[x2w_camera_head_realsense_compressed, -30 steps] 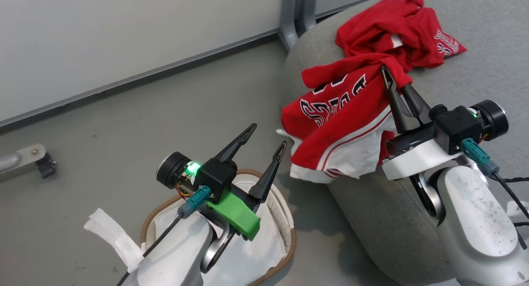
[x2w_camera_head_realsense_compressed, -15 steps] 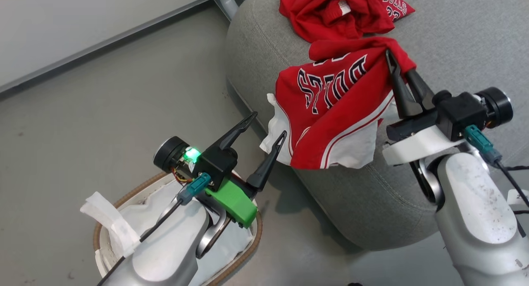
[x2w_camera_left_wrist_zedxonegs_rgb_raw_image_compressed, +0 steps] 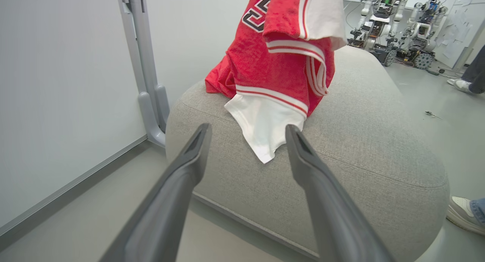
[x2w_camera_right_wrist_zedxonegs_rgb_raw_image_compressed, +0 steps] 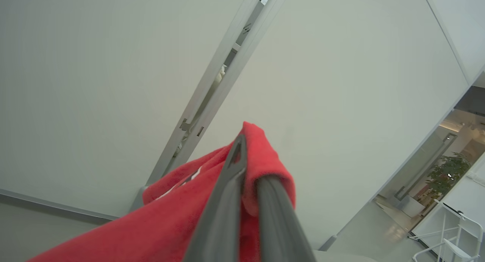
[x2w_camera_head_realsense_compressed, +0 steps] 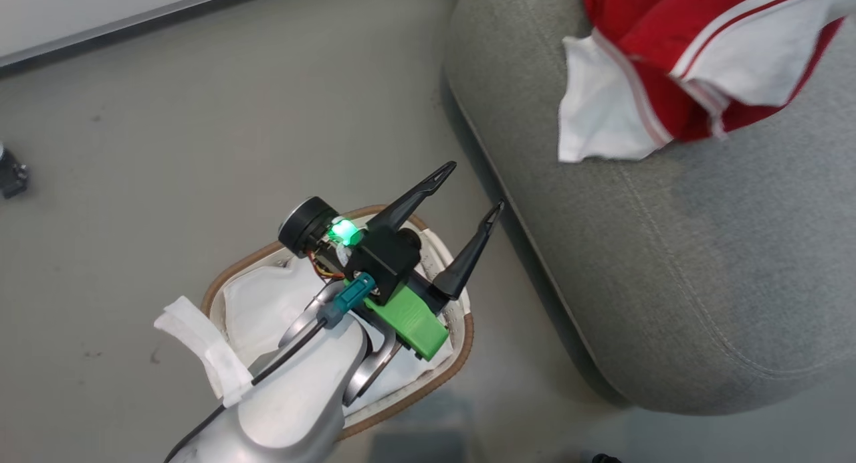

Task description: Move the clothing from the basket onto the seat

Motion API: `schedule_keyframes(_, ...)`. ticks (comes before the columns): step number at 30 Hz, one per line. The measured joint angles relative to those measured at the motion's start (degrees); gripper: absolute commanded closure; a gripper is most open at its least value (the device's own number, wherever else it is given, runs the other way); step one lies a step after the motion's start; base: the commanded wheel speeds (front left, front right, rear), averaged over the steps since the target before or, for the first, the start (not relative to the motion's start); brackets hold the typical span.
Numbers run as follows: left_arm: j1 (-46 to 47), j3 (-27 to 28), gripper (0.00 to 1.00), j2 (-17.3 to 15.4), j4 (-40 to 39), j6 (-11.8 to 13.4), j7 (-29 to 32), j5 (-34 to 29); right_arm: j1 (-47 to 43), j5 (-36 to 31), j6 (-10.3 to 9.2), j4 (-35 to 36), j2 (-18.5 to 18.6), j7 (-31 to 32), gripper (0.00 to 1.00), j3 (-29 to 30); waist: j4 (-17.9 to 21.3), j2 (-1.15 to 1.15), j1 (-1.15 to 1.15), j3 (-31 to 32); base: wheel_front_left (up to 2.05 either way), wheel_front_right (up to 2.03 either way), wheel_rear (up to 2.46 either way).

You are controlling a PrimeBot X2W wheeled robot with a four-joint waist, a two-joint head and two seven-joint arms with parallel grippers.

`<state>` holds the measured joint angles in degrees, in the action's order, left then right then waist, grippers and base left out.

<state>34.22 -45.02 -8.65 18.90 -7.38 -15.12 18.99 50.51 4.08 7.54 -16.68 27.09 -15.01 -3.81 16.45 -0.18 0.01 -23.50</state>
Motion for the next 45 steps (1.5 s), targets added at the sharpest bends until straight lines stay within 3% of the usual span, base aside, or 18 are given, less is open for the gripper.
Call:
schedule_keyframes(4,0.58,-0.65,0.0,0.32,-1.38,0.0,0.0,-0.93,2.23,0.22,-0.01,-4.46,7.36,-0.07,1.0,4.26,-3.86,0.0,0.0,-1.68,0.0,0.0,0.0)
schedule_keyframes(9,0.66,-0.65,0.0,0.27,-2.46,0.0,0.0,-1.47,0.49,0.3,-0.01,-10.82,10.05,-0.08,1.0,7.94,-8.27,0.0,0.0,-3.97,0.0,0.0,0.0)
schedule_keyframes(15,0.81,0.05,0.0,-0.64,-3.14,0.0,0.0,-2.08,-3.47,0.45,-0.01,-15.62,5.66,-0.07,1.0,10.71,-11.28,0.0,0.0,-8.02,0.0,0.0,0.0)
schedule_keyframes(22,2.24,0.59,0.0,-1.62,-2.78,0.0,0.0,-2.77,-6.01,-0.54,-0.01,-16.03,-0.47,-0.07,1.0,10.56,-11.67,0.0,0.0,-11.71,0.0,0.0,0.0)
schedule_keyframes(24,2.35,0.6,0.0,-1.89,-2.48,0.0,0.0,-3.01,-6.73,-0.69,-0.01,-15.23,-1.65,-0.07,0.7,10.7,-11.17,0.0,0.0,-12.03,0.0,0.0,0.0)
schedule_keyframes(25,2.51,0.59,0.0,-1.96,-2.38,0.0,0.0,-3.12,-6.99,-0.53,-0.01,-14.44,-2.12,-0.07,0.23,10.94,-10.88,0.0,0.0,-12.1,0.0,0.0,0.0)
schedule_keyframes(26,2.68,0.66,0.0,-1.99,-2.34,0.0,0.0,-3.24,-7.18,-0.53,-0.01,-13.65,-2.43,-0.08,0.0,11.13,-10.66,0.0,0.0,-12.14,0.0,0.0,0.0)
schedule_keyframes(38,1.68,4.09,0.0,-2.63,-1.92,0.81,0.0,-4.13,-14.79,0.53,-0.01,-8.5,-4.3,-0.07,0.0,8.72,-9.25,0.0,0.0,-8.75,0.0,0.0,0.0)
schedule_keyframes(45,-1.14,8.2,0.0,-1.2,-1.58,1.31,0.0,-2.34,-17.38,0.85,-0.01,-7.81,-4.65,-0.07,0.0,6.28,-8.51,0.0,-0.01,-4.02,0.0,0.0,0.0)
